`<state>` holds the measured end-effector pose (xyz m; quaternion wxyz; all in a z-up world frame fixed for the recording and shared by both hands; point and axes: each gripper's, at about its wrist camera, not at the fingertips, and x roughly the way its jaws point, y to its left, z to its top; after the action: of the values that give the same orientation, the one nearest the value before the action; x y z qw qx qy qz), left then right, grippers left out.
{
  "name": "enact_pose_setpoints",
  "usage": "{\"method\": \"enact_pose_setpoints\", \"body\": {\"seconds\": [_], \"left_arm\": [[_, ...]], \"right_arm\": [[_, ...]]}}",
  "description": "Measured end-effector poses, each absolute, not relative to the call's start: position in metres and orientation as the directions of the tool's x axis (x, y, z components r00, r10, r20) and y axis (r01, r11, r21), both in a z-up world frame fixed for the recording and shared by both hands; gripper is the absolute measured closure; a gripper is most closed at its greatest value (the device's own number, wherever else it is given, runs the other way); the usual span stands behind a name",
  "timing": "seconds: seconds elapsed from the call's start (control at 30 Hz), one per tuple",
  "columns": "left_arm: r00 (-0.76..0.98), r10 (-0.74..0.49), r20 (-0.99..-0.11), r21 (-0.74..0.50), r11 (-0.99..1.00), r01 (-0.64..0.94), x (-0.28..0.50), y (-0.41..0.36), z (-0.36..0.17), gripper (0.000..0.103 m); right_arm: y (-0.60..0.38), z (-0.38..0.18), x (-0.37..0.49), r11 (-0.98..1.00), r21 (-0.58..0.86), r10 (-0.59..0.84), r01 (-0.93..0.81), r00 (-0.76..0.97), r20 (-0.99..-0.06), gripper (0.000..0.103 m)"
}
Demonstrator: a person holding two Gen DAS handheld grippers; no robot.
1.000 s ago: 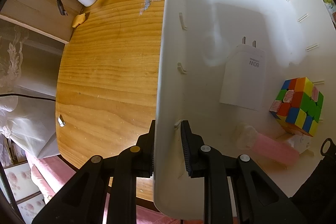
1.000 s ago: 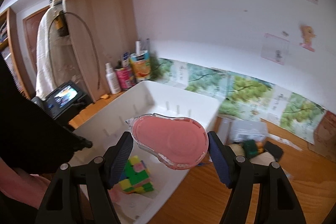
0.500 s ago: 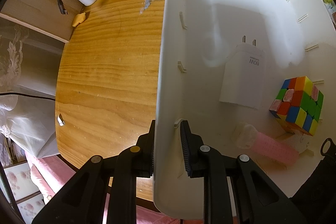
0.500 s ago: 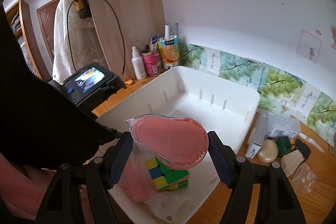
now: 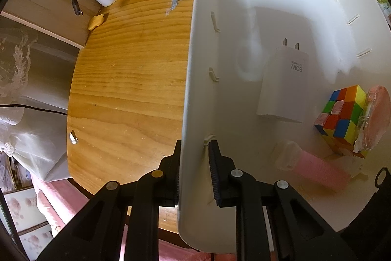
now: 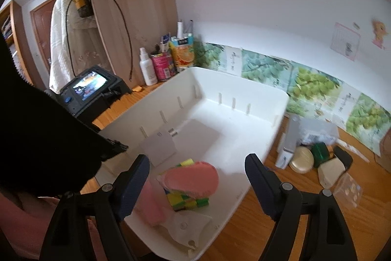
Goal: Organize rigid objects
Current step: 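Lower the pink oval case into the basket and open the right gripper, then move the right gripper back over the table to the clear sticker box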
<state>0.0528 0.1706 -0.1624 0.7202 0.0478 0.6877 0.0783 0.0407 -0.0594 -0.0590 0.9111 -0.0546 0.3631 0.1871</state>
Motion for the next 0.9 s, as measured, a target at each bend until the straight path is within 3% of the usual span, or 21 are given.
{"method": "enact_pose_setpoints", "body": {"seconds": [0.53, 0.9], "left_arm": [[0.021, 0.195, -0.980, 0.193, 0.978, -0.080, 0.056, 0.165, -0.161, 0.081], [-0.014, 0.173, -0.985, 0.173, 0.974, -0.146, 0.061, 0.180, -0.164, 0.080]], "right_arm": [[-0.164, -0.079, 0.017, 0.999, 0.037, 0.051, -0.036, 0.716, -0.696, 0.022], [-0.246, -0.095, 0.038, 0.997, -0.018, -0.065, 0.079, 0.653, -0.754, 0.022]]}}
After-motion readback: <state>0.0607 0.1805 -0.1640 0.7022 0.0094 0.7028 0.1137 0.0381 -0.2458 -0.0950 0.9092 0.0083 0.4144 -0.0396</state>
